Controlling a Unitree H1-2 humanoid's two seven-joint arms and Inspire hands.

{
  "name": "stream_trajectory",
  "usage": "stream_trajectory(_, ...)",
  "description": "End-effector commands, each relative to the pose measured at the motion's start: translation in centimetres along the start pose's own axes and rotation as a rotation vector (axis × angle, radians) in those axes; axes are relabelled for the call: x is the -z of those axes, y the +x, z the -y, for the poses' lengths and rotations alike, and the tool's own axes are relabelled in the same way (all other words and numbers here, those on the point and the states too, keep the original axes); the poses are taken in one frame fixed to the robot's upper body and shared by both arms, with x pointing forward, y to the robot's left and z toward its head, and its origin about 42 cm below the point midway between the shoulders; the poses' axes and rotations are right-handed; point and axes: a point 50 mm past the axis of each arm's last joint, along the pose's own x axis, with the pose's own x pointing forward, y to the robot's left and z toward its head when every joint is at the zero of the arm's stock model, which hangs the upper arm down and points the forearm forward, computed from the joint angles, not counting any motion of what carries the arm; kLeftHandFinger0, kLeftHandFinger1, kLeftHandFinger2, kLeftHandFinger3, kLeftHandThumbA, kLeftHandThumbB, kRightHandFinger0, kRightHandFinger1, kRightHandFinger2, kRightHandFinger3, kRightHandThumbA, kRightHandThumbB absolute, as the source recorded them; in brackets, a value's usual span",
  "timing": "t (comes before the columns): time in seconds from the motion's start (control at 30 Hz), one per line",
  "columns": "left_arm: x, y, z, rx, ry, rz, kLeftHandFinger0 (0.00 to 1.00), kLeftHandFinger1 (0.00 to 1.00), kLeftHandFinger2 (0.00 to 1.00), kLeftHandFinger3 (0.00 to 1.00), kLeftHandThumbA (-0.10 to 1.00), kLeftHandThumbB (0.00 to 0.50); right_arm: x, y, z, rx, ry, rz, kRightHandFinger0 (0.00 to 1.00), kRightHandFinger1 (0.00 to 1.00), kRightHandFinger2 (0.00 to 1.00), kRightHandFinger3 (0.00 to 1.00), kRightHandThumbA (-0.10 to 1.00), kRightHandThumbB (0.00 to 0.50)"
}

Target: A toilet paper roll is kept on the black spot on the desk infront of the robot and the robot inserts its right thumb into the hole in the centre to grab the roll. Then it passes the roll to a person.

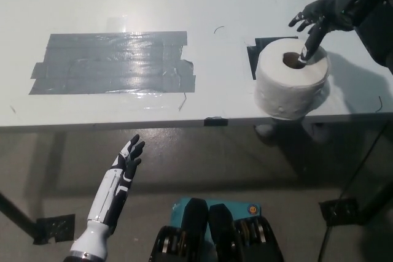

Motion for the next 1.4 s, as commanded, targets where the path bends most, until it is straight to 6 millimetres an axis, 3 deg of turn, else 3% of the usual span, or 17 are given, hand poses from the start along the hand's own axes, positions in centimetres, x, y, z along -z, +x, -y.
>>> stream_trajectory(0.0, -1.2, 0.3, -0.5, 0.005, 0.014, 0.049, 1.00, 1.00, 1.00, 1.00, 1.00, 0.089, -1.4, -2.0, 2.7, 0.066, -0.018, 0.024, 1.00, 1.00, 1.00, 1.00, 1.00, 0.451)
stream_trajectory(0.27, -1.5, 0.7, -0.7, -0.002, 0.020, 0.059, 1.00, 1.00, 1.00, 1.00, 1.00, 0.080, -1.8, -2.0, 2.5, 0.081, -0.044, 0.050, 1.00, 1.00, 1.00, 1.00, 1.00, 0.427)
stream_trajectory(0.53, -1.6, 1.0, -1.0, -0.006, 0.022, 0.060, 1.00, 1.00, 1.00, 1.00, 1.00, 0.096, -2.1, -1.6, 2.1, 0.095, -0.055, 0.058, 1.00, 1.00, 1.00, 1.00, 1.00, 0.444)
stream_trajectory(0.67, -1.6, 1.0, -0.9, -0.004, 0.030, 0.061, 1.00, 1.00, 1.00, 1.00, 1.00, 0.101, -2.5, -1.7, 2.1, 0.089, -0.056, 0.081, 1.00, 1.00, 1.00, 1.00, 1.00, 0.417)
stream_trajectory(1.0, -1.5, 1.1, -0.8, 0.006, 0.022, 0.058, 1.00, 1.00, 1.00, 1.00, 1.00, 0.107, -3.2, -0.9, 1.0, 0.098, -0.089, 0.050, 1.00, 1.00, 1.00, 1.00, 1.00, 0.443)
stream_trajectory(1.13, -1.8, 1.2, -0.8, 0.006, 0.026, 0.059, 1.00, 1.00, 1.00, 1.00, 1.00, 0.108, -3.1, -0.4, 0.4, 0.095, -0.109, 0.039, 1.00, 1.00, 1.00, 1.00, 1.00, 0.414)
stream_trajectory(1.17, -1.8, 1.2, -0.8, 0.008, 0.028, 0.059, 1.00, 1.00, 1.00, 1.00, 1.00, 0.107, -3.0, -0.2, 0.1, 0.088, -0.110, 0.043, 1.00, 1.00, 1.00, 1.00, 1.00, 0.381)
stream_trajectory(1.37, -2.1, 1.4, -1.0, 0.006, 0.032, 0.067, 1.00, 1.00, 1.00, 1.00, 1.00, 0.099, -2.2, 0.3, -0.4, 0.082, -0.107, 0.036, 1.00, 1.00, 1.00, 1.00, 1.00, 0.377)
